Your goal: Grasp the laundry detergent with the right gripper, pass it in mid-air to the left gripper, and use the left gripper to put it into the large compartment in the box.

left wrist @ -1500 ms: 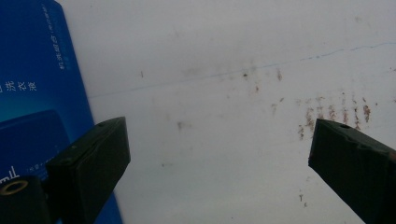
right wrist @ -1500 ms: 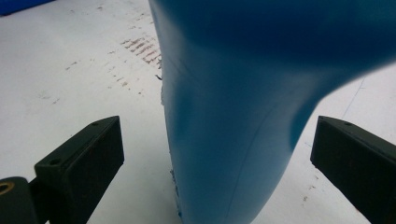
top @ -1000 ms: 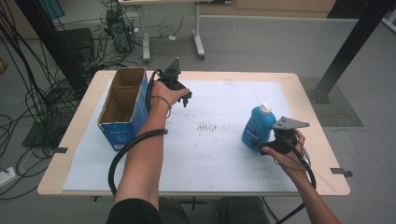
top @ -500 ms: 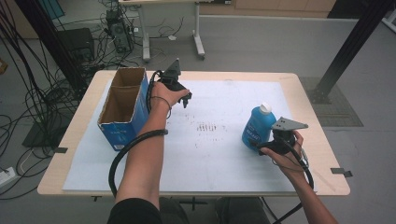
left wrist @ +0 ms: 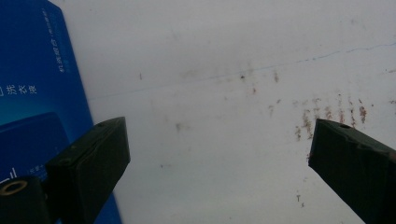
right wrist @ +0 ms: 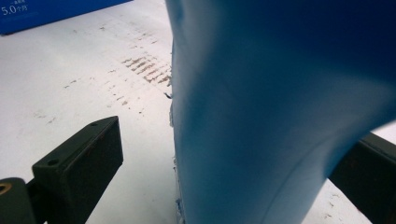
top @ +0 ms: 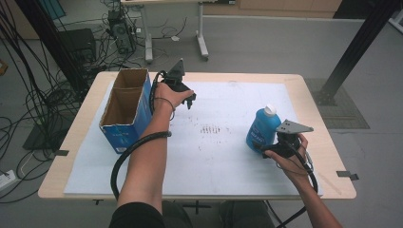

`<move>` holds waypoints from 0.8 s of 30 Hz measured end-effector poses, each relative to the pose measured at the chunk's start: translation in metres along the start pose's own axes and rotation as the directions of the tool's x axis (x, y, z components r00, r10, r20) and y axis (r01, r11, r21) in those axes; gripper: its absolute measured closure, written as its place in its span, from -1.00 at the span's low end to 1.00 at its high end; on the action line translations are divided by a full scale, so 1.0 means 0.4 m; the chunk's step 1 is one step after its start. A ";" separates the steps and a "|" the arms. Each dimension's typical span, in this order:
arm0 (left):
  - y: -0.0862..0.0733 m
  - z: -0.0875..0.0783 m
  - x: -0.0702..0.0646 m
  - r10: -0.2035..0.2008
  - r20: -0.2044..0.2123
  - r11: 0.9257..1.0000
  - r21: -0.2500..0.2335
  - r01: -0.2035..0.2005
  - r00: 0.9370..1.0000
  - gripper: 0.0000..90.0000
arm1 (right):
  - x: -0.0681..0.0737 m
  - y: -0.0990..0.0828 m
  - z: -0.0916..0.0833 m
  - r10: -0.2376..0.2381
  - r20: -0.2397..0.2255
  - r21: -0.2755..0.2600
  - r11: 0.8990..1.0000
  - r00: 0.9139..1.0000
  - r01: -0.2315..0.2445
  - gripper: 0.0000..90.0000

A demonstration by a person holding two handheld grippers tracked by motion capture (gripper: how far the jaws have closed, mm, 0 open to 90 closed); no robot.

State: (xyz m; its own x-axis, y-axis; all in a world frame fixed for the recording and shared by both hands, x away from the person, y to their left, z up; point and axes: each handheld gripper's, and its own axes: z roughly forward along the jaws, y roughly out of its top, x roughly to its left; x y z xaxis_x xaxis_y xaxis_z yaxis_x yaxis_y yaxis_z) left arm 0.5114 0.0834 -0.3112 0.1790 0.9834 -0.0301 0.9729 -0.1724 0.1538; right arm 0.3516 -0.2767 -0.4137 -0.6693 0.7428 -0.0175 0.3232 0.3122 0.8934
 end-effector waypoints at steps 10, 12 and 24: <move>-0.001 -0.004 0.004 0.002 0.002 1.000 -0.002 -0.002 1.000 -0.87 | 0.000 -0.001 -0.001 -0.002 0.008 -0.013 1.000 1.000 0.002 -0.96; -0.001 -0.003 0.003 0.003 0.004 1.000 0.000 -0.003 1.000 -0.87 | -0.001 -0.002 -0.001 -0.002 0.008 -0.015 1.000 1.000 0.002 -0.96; 0.003 -0.006 -0.002 0.009 0.003 1.000 -0.005 -0.009 1.000 -0.87 | -0.002 -0.003 0.001 -0.007 0.004 -0.016 1.000 1.000 0.007 -0.96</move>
State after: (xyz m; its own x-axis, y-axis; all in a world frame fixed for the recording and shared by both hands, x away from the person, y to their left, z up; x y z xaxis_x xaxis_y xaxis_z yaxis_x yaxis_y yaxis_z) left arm 0.5120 0.0825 -0.3085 0.1879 0.9817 -0.0316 0.9707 -0.1807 0.1586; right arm 0.3518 -0.2776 -0.4150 -0.6685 0.7432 -0.0256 0.3075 0.3075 0.9005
